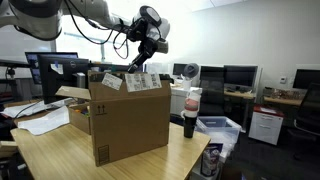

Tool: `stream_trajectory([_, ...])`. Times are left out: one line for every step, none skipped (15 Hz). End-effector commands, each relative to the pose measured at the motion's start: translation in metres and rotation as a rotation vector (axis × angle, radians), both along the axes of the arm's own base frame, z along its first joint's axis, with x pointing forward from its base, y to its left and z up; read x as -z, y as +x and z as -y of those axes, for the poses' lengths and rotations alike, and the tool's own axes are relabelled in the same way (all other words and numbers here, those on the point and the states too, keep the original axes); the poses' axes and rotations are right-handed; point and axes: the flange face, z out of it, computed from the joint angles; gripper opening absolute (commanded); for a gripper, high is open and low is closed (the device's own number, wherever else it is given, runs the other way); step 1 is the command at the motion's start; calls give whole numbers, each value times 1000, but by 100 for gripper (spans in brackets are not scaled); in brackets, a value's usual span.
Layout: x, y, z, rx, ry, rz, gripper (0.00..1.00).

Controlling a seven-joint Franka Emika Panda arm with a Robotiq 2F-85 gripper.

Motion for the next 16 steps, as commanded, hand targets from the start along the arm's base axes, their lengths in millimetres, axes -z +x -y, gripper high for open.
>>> stream_trajectory([-13, -11, -6, -14, -87, -67, 0])
stream_trajectory([-15, -12, -7, -23, -94, -70, 0])
stream_trajectory([-15, -12, -6, -25, -93, -64, 0])
stream_trajectory([-14, -12, -5, -32, -88, -59, 0])
stream_trajectory([-13, -11, -5, -37, -75, -48, 0])
stream_trajectory([-13, -9, -6, -45, -73, -32, 0])
stream_trajectory([-14, -5, -9, -58, -77, 1, 0])
stream_trajectory([-14, 1, -11, -73, -61, 57, 0])
stream_trajectory([-13, 5, -13, -83, -54, 89, 0])
stream_trajectory([-11, 12, -16, -98, -31, 150, 0])
stream_trajectory([-9, 15, -19, -108, -8, 185, 0])
stream_trajectory([-8, 18, -21, -117, 7, 213, 0])
stream_trajectory([-10, 21, -24, -127, 42, 267, 0])
stream_trajectory([-11, 23, -26, -135, 58, 302, 0])
stream_trajectory([-12, 25, -29, -145, 83, 348, 0])
stream_trajectory([-12, 26, -31, -152, 98, 381, 0])
